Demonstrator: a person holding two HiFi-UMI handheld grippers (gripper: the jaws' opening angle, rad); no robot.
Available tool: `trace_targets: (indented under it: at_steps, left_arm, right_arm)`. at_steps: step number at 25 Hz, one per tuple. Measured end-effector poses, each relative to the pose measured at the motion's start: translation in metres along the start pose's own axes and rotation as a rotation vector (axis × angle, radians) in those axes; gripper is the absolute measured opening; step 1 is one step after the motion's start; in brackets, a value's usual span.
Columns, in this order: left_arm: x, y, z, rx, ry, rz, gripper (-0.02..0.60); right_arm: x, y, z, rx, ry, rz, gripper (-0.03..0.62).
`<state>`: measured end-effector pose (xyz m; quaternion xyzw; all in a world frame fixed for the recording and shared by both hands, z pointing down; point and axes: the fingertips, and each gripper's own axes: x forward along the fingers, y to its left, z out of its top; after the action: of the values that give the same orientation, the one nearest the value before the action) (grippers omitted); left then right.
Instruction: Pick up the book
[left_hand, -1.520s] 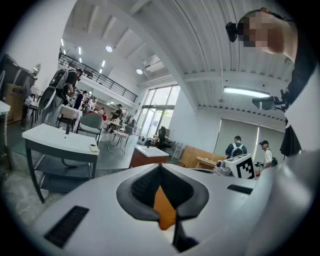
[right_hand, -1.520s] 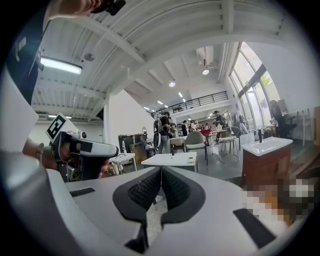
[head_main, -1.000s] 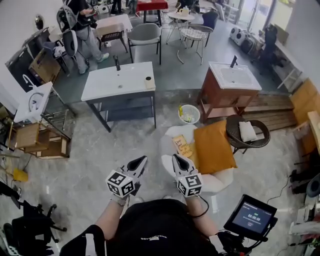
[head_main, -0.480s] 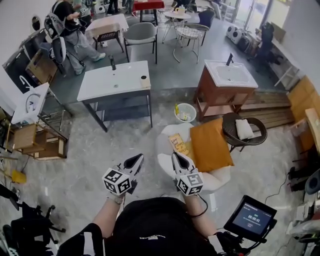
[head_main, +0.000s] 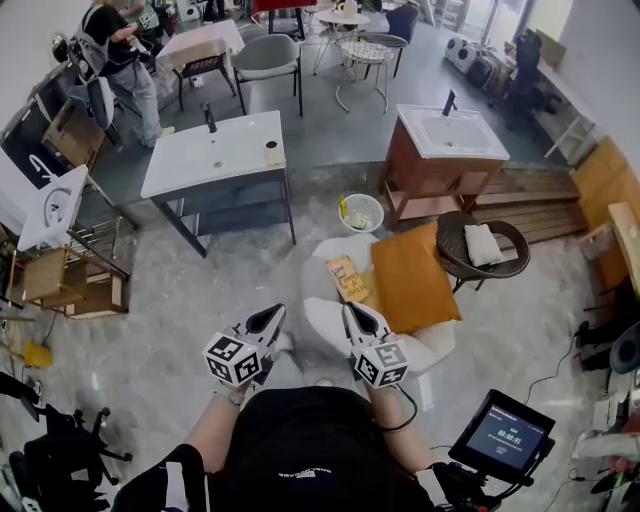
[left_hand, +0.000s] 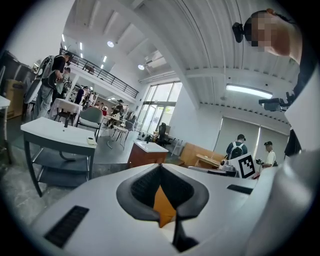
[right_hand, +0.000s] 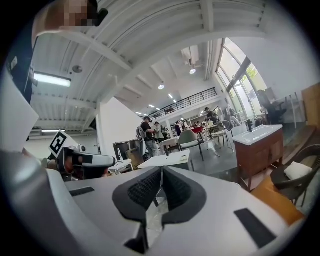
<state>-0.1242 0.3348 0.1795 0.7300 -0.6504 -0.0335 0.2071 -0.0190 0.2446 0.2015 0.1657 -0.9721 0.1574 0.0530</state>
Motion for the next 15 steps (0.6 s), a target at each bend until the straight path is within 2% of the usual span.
trace_targets:
  at_steps: [8,15]
  left_arm:
    - [0.037,0.002,0.004,0.005,0.031,-0.051,0.014]
    - [0.065,0.020,0.011,0.007,0.076,-0.101,0.014]
  right_arm:
    - [0.005,-0.035,0.002,0.029,-0.004,-0.067,0.028]
    - [0.018,-0.051,0.001,0.049,0.016,-0.119,0.028]
